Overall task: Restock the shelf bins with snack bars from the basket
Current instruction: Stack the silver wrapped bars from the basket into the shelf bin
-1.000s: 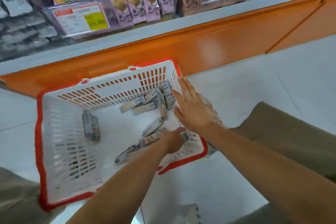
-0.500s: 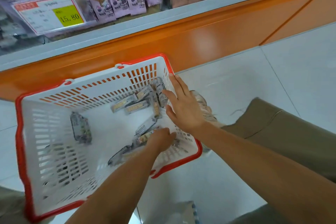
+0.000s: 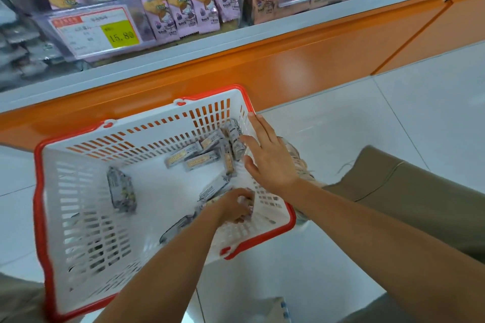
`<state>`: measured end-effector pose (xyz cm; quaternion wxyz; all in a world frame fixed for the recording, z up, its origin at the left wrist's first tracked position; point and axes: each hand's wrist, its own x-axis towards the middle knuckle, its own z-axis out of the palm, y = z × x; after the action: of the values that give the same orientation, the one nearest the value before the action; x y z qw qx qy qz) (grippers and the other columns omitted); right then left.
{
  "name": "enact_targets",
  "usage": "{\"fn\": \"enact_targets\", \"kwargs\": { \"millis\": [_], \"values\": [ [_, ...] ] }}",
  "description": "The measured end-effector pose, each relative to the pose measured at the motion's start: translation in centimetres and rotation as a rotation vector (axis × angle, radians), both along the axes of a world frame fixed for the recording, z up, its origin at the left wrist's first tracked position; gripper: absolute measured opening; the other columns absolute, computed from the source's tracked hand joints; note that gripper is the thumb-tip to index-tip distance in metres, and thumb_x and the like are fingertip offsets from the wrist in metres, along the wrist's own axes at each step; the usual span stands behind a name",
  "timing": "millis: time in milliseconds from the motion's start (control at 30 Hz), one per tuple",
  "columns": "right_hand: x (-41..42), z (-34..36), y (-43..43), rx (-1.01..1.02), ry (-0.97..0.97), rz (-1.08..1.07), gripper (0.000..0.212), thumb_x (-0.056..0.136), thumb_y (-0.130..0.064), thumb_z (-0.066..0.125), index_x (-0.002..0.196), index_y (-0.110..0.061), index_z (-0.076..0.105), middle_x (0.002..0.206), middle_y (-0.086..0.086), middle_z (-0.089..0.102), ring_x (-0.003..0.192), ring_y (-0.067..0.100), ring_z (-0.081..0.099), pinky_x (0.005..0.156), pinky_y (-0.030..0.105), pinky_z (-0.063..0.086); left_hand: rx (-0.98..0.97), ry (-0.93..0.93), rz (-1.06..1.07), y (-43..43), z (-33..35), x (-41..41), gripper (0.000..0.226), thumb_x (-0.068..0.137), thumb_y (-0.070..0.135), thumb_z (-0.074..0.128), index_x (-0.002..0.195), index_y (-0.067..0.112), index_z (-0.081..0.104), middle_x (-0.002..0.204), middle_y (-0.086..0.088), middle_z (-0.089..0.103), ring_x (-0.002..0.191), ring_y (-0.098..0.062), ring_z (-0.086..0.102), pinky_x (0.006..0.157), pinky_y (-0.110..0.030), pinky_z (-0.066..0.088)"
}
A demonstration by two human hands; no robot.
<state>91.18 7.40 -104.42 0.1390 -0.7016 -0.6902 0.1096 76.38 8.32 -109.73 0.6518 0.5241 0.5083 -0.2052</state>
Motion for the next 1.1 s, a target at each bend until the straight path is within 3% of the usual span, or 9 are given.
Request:
{"fn": "enact_targets", "kwargs": {
  "millis": [167, 267, 400, 467, 600, 700, 833, 933, 1100],
  "values": [
    [0.0, 2.1, 0.0, -0.119, 0.002, -0.037, 0.041, 0.099, -0.024, 0.046, 0.140, -0.022, 0.042, 0.163, 0.003, 0.005, 0.150, 0.021, 0.000, 0.117, 0.043, 0.024, 0.275, -0.157, 0.168, 1.2, 4.1, -5.3, 0.041, 0.093, 0.004, 0.058, 0.122, 0.028, 0.044, 0.104, -0.007, 0.055, 0.080, -0.023, 0.058, 0.071, -0.036, 0.055],
    [-1.3, 4.4, 0.3, -0.086, 0.041, -0.020, 0.038, 0.097, -0.019, 0.044, 0.135, -0.019, 0.050, 0.159, 0.008, 0.023, 0.147, 0.023, 0.015, 0.117, 0.043, 0.016, 0.498, -0.227, 0.306, 1.8, 8.2, -9.3, 0.054, 0.095, 0.003, 0.056, 0.129, 0.038, 0.034, 0.102, -0.008, 0.056, 0.086, -0.022, 0.059, 0.081, -0.037, 0.056],
    [-6.1, 9.4, 2.7, -0.102, 0.458, -0.008, 0.034, 0.100, -0.021, 0.047, 0.133, -0.017, 0.051, 0.131, 0.003, 0.054, 0.113, 0.023, 0.058, 0.094, 0.041, 0.048, 0.691, -0.376, 0.546, 2.3, 13.8, -13.2, 0.068, 0.093, -0.006, 0.053, 0.141, 0.028, 0.018, 0.090, -0.004, 0.051, 0.076, -0.018, 0.057, 0.078, -0.027, 0.052],
    [-9.6, 13.1, 4.1, -0.241, 0.749, 0.020, 0.042, 0.100, -0.023, 0.051, 0.140, -0.021, 0.040, 0.123, 0.001, 0.056, 0.100, 0.018, 0.062, 0.087, 0.035, 0.051, 0.777, -0.415, 0.605, 2.5, 16.4, -14.5, 0.071, 0.091, -0.007, 0.056, 0.139, 0.028, 0.017, 0.091, -0.004, 0.051, 0.073, -0.015, 0.057, 0.076, -0.026, 0.051],
    [-15.5, 18.8, 7.3, -0.266, 0.897, 0.148, 0.054, 0.093, -0.025, 0.064, 0.139, -0.023, 0.036, 0.119, 0.007, 0.061, 0.102, 0.019, 0.061, 0.082, 0.033, 0.052, 0.933, -0.420, 0.622, 3.3, 21.6, -17.0, 0.074, 0.089, -0.004, 0.062, 0.139, 0.023, 0.015, 0.090, -0.006, 0.051, 0.058, 0.000, 0.056, 0.061, -0.017, 0.047],
    [-18.7, 22.5, 9.4, -0.201, 0.907, 0.193, 0.055, 0.092, -0.021, 0.067, 0.139, -0.021, 0.038, 0.117, 0.007, 0.055, 0.102, 0.020, 0.058, 0.073, 0.021, 0.050, 0.994, -0.434, 0.632, 4.4, 25.4, -19.6, 0.076, 0.086, 0.008, 0.070, 0.141, 0.025, 0.020, 0.106, -0.014, 0.058, 0.085, -0.023, 0.066, 0.079, -0.038, 0.056],
    [-22.4, 26.8, 12.2, -0.063, 0.929, 0.261, 0.055, 0.092, -0.024, 0.066, 0.140, -0.023, 0.038, 0.108, 0.003, 0.053, 0.100, 0.022, 0.058, 0.077, 0.022, 0.048, 1.311, -0.217, 0.509, 5.8, 30.2, -24.1, 0.069, 0.083, 0.042, 0.070, 0.140, 0.023, 0.037, 0.130, 0.001, 0.046, 0.118, -0.015, 0.050, 0.095, -0.030, 0.045],
    [-25.2, 29.5, 15.0, 0.003, 0.887, 0.257, 0.057, 0.093, -0.026, 0.065, 0.142, -0.021, 0.037, 0.103, 0.002, 0.053, 0.095, 0.019, 0.055, 0.079, 0.024, 0.044, 1.627, 0.112, 0.441, 7.8, 32.1, -27.5, 0.066, 0.086, 0.034, 0.066, 0.142, 0.014, 0.040, 0.144, -0.009, 0.040, 0.131, -0.026, 0.040, 0.107, -0.041, 0.037],
    [-28.9, 30.9, 20.2, -0.021, 0.780, 0.219, 0.061, 0.095, -0.030, 0.062, 0.148, -0.017, 0.035, 0.111, 0.008, 0.057, 0.101, 0.026, 0.058, 0.088, 0.033, 0.043, 1.561, 0.421, 0.479, 11.6, 32.4, -29.8, 0.081, 0.092, 0.026, 0.062, 0.154, 0.010, 0.012, 0.161, -0.010, 0.009, 0.147, -0.028, 0.012, 0.117, -0.038, 0.019]
  ]
}}
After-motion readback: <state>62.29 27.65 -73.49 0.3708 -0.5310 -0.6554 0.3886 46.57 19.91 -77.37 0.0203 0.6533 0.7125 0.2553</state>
